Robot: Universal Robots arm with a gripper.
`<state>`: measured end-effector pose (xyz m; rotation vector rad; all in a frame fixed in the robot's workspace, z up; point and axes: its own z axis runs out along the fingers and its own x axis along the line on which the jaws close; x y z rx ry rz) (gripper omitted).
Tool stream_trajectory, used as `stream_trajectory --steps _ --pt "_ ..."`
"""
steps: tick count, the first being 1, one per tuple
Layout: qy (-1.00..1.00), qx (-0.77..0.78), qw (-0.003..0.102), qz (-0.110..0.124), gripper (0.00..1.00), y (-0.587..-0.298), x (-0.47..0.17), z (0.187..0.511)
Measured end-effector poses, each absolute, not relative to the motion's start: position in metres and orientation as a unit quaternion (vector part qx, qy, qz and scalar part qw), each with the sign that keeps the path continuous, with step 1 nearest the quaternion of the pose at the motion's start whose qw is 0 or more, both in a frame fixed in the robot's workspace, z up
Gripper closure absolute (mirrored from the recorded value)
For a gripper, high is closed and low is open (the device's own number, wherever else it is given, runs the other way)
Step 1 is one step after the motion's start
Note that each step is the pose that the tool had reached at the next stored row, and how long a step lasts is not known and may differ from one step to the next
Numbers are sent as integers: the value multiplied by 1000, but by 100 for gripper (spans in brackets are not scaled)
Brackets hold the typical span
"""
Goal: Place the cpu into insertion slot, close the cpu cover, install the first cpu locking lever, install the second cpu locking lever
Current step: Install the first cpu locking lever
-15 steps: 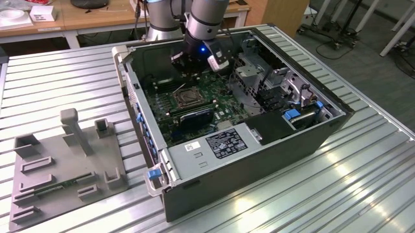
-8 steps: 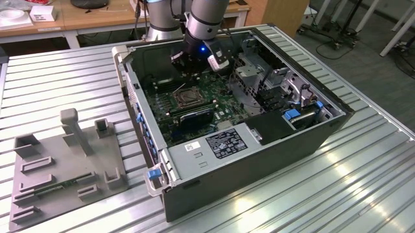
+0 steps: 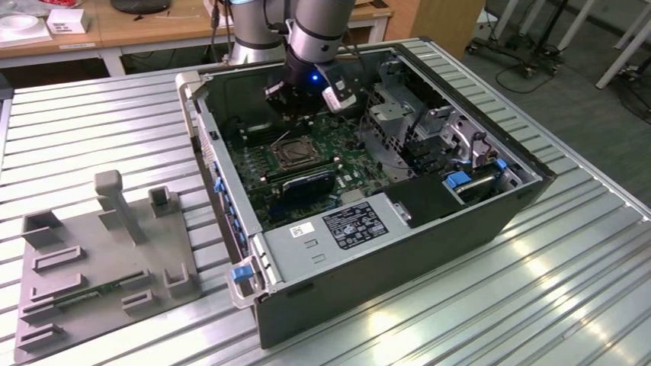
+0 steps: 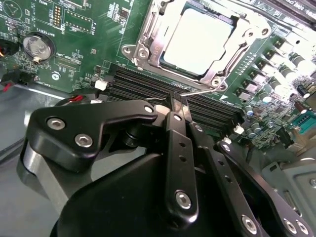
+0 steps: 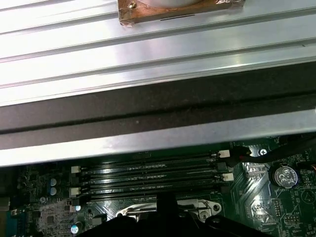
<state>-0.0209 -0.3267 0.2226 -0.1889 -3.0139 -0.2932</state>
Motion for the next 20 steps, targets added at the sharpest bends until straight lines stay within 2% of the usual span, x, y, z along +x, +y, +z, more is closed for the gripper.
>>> stream_trajectory --steps 20 --pt "-992 -62 54 -97 89 -322 -24 220"
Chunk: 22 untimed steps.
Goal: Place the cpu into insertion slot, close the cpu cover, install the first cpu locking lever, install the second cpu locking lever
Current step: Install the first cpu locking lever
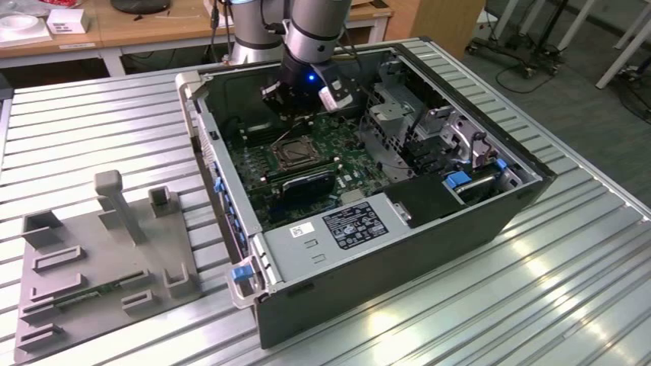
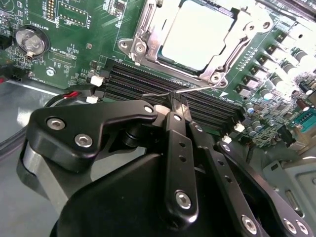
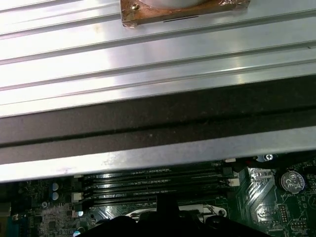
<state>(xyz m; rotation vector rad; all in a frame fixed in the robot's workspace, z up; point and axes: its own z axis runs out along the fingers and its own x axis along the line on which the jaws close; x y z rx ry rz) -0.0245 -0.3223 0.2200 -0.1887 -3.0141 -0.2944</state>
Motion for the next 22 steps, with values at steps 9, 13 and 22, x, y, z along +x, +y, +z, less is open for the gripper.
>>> stream_trajectory --steps 9,13,22 --pt "-992 -62 54 -97 89 -322 -25 219" --pt "-992 -62 54 -97 89 -321 -25 219" --pt "-992 -62 54 -97 89 -322 -22 216"
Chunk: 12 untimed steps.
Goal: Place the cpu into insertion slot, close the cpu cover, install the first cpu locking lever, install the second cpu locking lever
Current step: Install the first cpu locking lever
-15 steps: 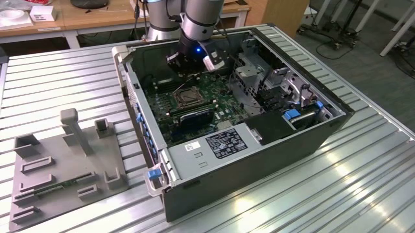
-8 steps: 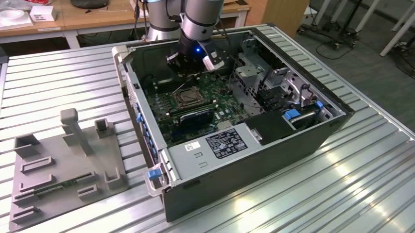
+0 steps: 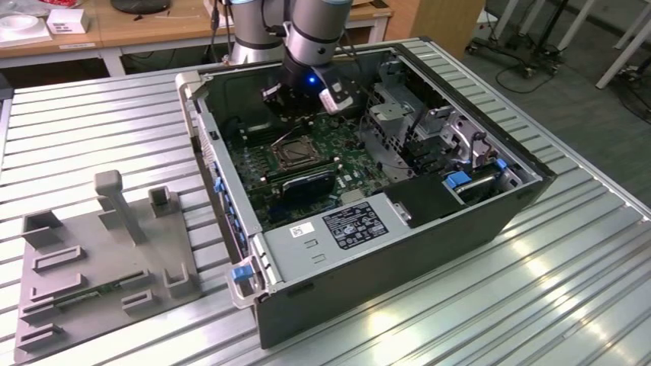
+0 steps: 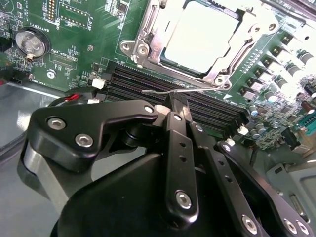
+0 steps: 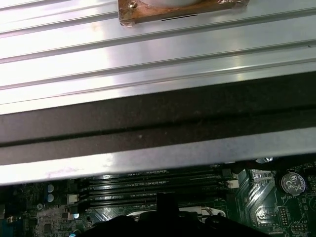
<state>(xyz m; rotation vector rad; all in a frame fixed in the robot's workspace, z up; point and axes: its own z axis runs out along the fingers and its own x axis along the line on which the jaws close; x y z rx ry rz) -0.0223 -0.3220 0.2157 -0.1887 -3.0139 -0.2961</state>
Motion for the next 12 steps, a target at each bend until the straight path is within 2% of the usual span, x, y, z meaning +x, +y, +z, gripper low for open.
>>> stream_trajectory --steps 12 --pt "-992 -62 54 -97 89 -323 -22 215"
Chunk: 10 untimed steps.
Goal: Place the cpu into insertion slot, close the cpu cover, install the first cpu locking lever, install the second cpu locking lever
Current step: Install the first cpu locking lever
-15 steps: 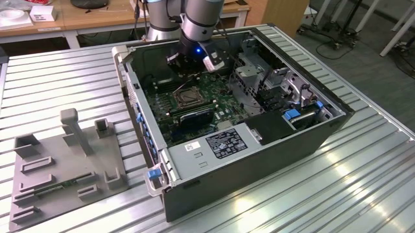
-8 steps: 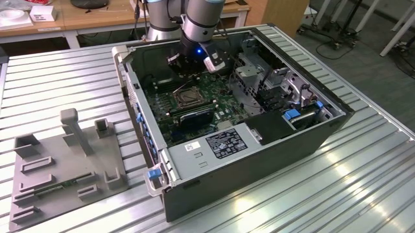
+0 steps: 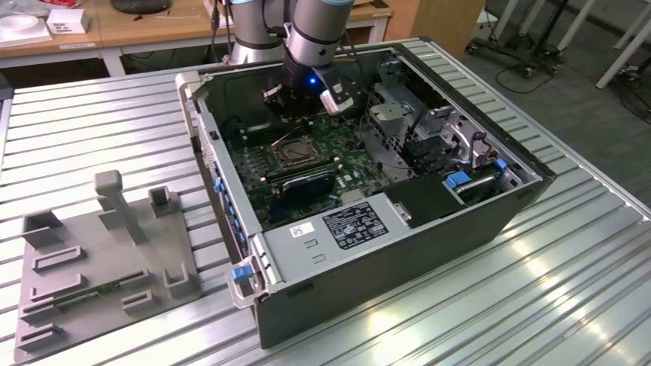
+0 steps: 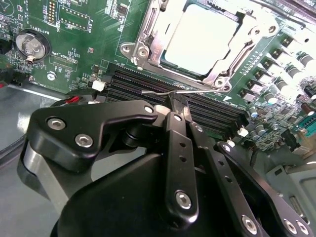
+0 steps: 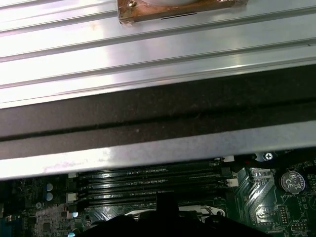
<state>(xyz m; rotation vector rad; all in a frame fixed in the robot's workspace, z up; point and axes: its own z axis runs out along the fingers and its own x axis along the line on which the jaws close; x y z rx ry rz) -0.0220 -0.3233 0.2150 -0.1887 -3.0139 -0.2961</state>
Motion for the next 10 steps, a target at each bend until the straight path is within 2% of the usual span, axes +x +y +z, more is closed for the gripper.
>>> stream_trajectory --steps 10 --pt "-992 -62 54 -97 89 -326 -22 215"
